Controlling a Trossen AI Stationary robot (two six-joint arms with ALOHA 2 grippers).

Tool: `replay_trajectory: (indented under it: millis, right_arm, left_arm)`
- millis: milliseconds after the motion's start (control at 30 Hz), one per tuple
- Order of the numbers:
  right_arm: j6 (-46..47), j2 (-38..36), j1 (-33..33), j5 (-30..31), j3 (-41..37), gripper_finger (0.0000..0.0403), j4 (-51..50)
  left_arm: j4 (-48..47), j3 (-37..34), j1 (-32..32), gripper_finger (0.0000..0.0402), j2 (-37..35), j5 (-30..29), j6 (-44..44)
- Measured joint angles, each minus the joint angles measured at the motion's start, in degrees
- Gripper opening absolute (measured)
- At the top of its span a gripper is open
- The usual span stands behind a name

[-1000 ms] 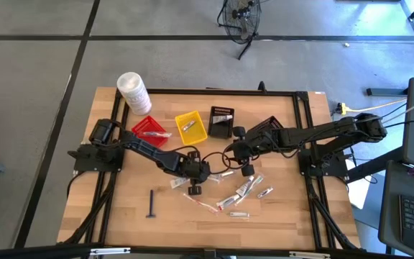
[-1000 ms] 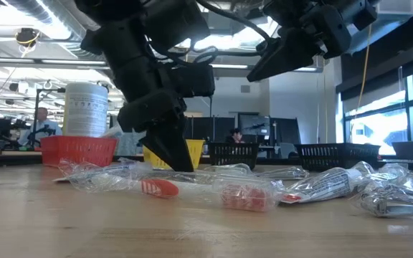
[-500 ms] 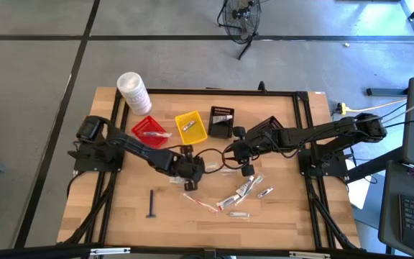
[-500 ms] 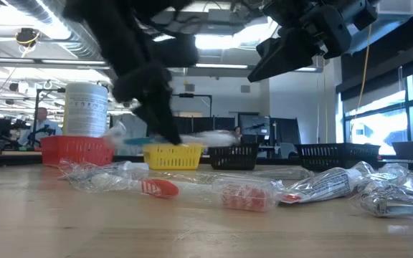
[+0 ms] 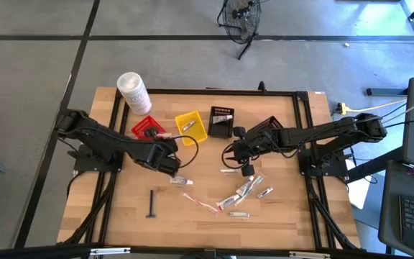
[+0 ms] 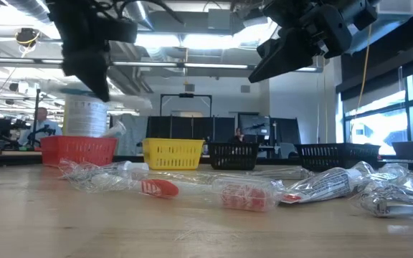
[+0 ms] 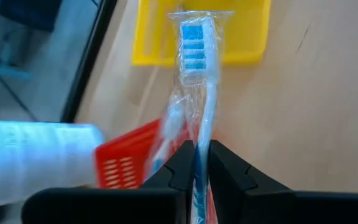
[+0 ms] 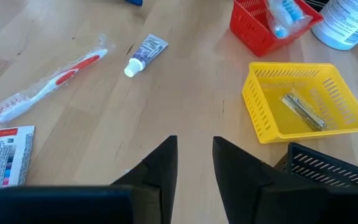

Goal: Pick & Place Travel size toiletries
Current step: Put the blue toothbrush into the red bin

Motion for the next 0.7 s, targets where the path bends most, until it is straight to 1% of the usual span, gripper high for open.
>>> replay_trajectory:
  millis: [67,200,233,333,400,467,567,700]
  right_arm:
    - [-0.02,0.00,0.00,0.00,0.00,0.0110,0.00]
    - [0.01,0.00,0.00,0.00,0.00,0.0116,-0.04]
    - [0.02,0.00,0.00,0.00,0.00,0.0118,-0.04]
    - [0.08,0.00,0.01,0.00,0.00,0.0121,-0.07]
    - [0.01,0.00,0.00,0.00,0.00,0.0120,-0.07]
    - [-0.02,0.00,0.00,0.00,0.00,0.0118,-0.06]
    - [-0.27,0.00,0.00,0.06,0.00,0.0112,0.00]
    - [-2.04,0.00,0.01,0.20,0.00,0.0104,0.07]
  left_arm:
    - [-1.12,-0.04,0.14,0.0028,-0.06,-0.28,4.98]
    - [1.08,-2.21,0.13,0.0028,-0.12,-1.21,17.38]
    - [1.96,-3.05,0.36,0.0028,-0.50,-0.69,18.77]
    - [6.50,-6.28,1.31,0.0028,-3.09,4.53,21.18]
    - [10.14,-8.89,1.66,0.0028,-6.09,6.35,22.67]
    - [12.67,-10.98,1.85,0.0028,-9.99,5.68,24.45]
    - [12.70,-12.69,3.18,0.0029,-16.59,4.08,28.12]
    - [12.33,-14.86,7.67,0.0029,-25.91,6.11,35.22]
